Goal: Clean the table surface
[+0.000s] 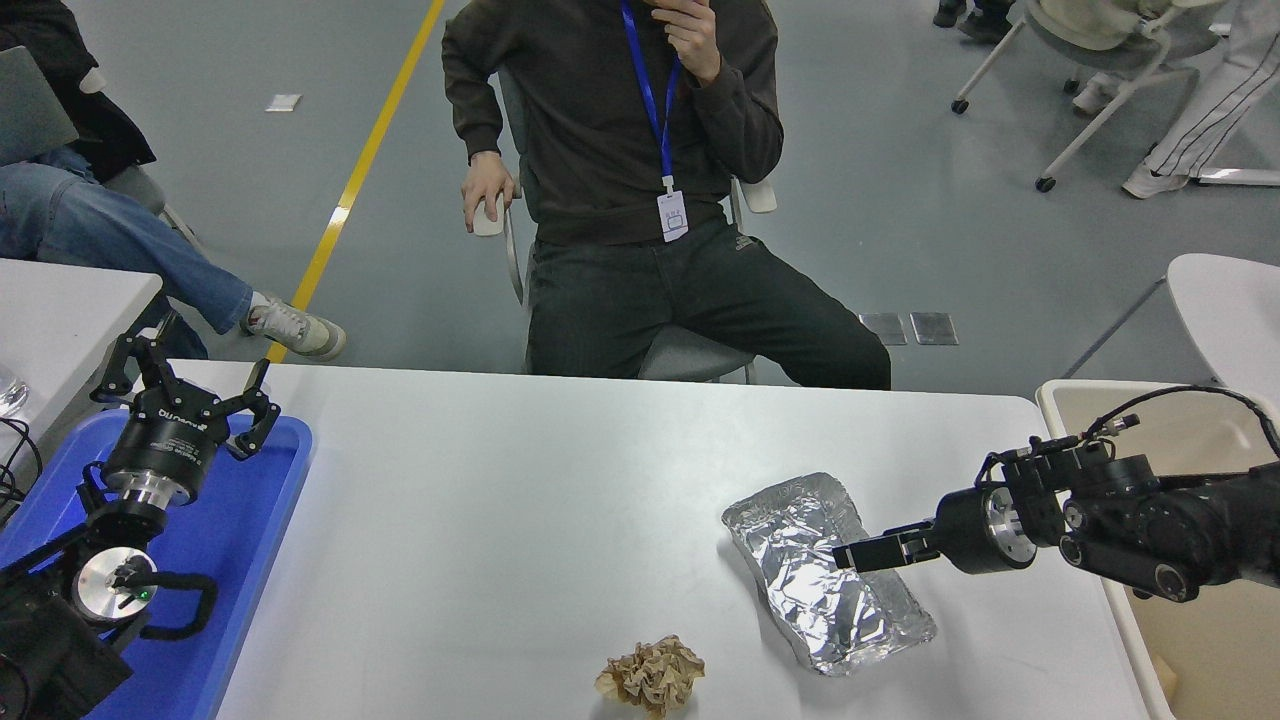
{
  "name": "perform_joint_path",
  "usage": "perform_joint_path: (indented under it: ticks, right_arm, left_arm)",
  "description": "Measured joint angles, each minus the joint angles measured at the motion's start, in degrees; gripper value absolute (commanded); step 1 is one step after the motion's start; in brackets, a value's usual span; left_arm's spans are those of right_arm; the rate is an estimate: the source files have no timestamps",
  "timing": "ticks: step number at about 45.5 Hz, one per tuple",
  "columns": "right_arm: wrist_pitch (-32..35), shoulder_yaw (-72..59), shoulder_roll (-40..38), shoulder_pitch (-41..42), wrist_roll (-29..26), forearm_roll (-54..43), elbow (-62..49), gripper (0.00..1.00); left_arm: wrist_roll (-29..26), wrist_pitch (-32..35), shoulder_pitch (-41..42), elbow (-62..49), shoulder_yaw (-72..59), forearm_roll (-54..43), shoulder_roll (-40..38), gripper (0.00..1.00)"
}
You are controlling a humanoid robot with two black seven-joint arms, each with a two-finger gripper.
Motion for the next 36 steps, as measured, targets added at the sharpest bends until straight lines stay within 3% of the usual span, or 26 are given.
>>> perform_joint_path:
  ticks: [8,22,25,26,28,36]
  right_arm:
    - [-3.1,-0.07,0.86,-1.24,0.01,0.0,-0.53,0.87]
    - [-6.77,-0.21,2.31,-3.46,0.01,0.04,-3.0,0.77]
    - [-7.46,-0.54,2.49,-3.76,0.01,0.04,-3.31,0.66]
    - [-7.69,-0.77,2.56,-3.89,0.01,0.04,-3.43,0.52]
    - [-8.02,-1.23,2.69,-4.08,0.01,0.04,-3.6,0.41]
    - [-8.72,-2.95,3.12,-4.56,0.01,0.18,-4.87,0.09]
  left_arm:
    - [0.0,0.0,0.0,-0.02,0.0,0.0,0.0,1.0]
    - [0.0,0.0,0.0,-0.02,0.0,0.0,0.0,1.0]
    - [0.0,0.0,0.0,-0.02,0.0,0.0,0.0,1.0]
    - [0.0,0.0,0.0,-0.02,0.0,0.0,0.0,1.0]
    - [0.0,0.0,0.0,-0.02,0.0,0.0,0.0,1.0]
    - [0.0,0.0,0.0,-0.02,0.0,0.0,0.0,1.0]
